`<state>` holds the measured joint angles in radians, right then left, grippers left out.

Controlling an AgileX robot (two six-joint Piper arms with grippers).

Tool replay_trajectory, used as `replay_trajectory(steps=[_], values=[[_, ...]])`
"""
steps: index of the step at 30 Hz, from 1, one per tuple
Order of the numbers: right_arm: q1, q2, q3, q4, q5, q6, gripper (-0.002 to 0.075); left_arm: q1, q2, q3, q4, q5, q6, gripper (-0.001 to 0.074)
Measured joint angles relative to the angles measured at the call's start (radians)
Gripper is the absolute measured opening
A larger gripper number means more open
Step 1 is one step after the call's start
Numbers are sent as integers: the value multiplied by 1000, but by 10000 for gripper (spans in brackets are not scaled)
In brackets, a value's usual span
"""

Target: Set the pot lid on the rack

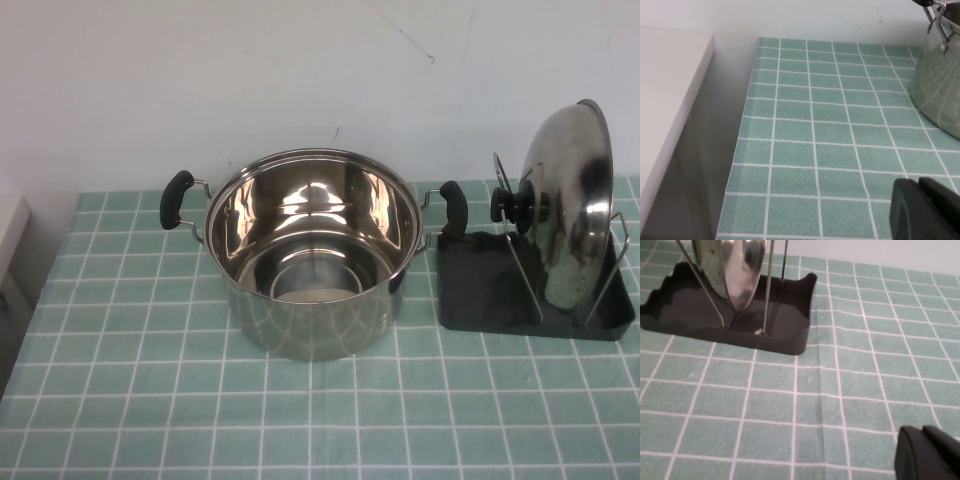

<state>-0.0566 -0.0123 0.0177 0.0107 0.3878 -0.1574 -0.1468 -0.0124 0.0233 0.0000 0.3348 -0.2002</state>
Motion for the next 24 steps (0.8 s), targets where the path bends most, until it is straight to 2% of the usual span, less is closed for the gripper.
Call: replay_trajectory(steps=[7,12,15,19,24], values=[[18,0,0,-1,-1,0,-3,0,0,0,0,0,0,-2],[197,2,0,-11,-1,6,-3,0,0,0,0,0,0,-2],[262,9,0,-11,-1,16,-3,0,0,0,0,0,0,-2],[223,4,0,-18,-1,30,-3,0,0,0,0,0,0,-2],[57,1,0,-20,-1,33,-3,0,0,0,0,0,0,-2]])
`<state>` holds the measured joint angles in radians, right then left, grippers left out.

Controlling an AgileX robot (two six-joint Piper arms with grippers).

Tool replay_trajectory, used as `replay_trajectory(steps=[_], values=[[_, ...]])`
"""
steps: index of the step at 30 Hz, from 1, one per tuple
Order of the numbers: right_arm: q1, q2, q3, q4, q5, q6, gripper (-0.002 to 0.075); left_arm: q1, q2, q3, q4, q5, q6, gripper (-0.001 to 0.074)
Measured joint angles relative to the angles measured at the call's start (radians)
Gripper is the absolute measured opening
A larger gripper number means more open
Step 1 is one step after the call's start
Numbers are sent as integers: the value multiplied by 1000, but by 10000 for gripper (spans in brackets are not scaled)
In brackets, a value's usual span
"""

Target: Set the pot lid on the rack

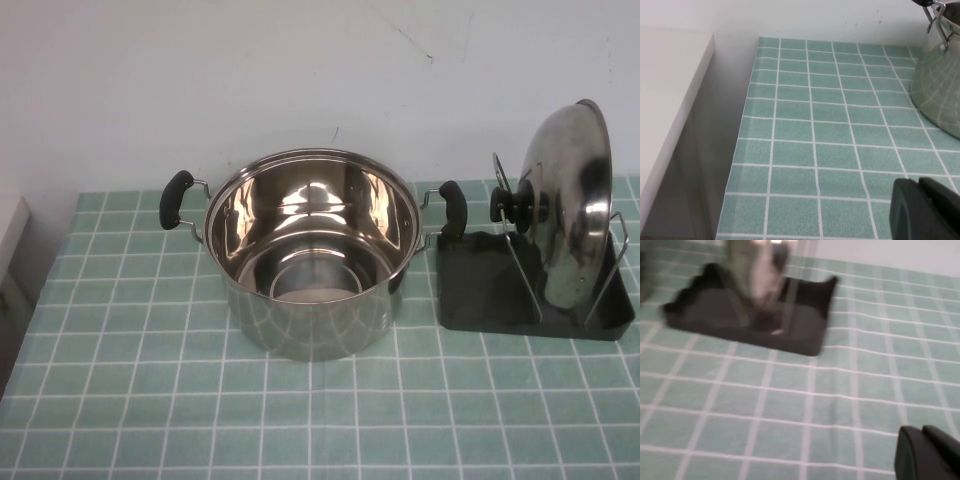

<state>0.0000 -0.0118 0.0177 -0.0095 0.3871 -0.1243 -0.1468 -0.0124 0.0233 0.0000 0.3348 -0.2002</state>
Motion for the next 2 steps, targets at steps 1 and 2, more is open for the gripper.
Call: replay_trajectory(steps=[1,2], values=[[-41,0,0,0,0,0,-3,0,0,0,0,0,0,-2],[-80,0,0,0,0,2,-3,0,0,0,0,0,0,-2]])
